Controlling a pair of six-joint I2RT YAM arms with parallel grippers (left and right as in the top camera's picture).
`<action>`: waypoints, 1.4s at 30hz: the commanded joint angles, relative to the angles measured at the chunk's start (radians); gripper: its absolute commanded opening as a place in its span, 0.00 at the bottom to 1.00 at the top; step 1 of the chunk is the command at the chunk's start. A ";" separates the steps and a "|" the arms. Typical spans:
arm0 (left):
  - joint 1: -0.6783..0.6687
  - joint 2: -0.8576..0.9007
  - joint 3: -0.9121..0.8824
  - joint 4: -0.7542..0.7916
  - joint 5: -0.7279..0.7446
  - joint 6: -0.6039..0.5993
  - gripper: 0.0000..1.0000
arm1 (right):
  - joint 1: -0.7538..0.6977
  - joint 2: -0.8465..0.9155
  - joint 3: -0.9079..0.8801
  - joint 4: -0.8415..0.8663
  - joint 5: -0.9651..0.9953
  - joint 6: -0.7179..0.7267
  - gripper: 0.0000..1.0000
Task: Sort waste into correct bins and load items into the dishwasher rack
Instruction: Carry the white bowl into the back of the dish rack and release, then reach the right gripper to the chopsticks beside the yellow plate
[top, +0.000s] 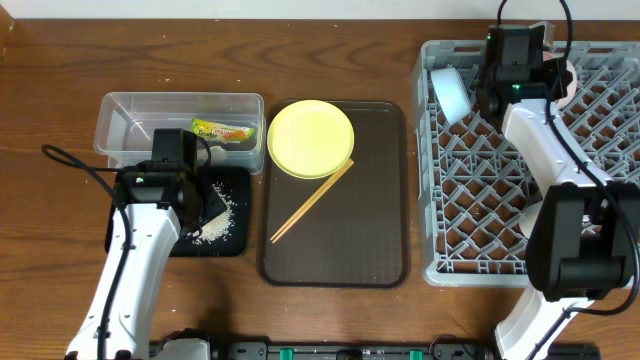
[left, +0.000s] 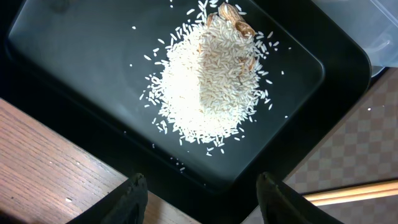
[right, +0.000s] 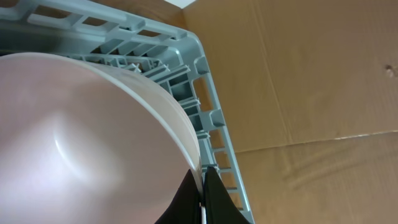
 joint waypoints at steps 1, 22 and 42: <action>0.005 -0.007 0.000 -0.003 -0.019 -0.009 0.59 | 0.034 0.048 0.004 -0.014 -0.024 0.036 0.01; 0.005 -0.008 0.000 -0.007 -0.019 -0.009 0.59 | 0.162 0.048 0.004 -0.389 -0.216 0.382 0.55; 0.005 -0.007 0.000 -0.010 -0.019 -0.009 0.60 | 0.181 -0.264 0.004 -0.449 -0.924 0.422 0.73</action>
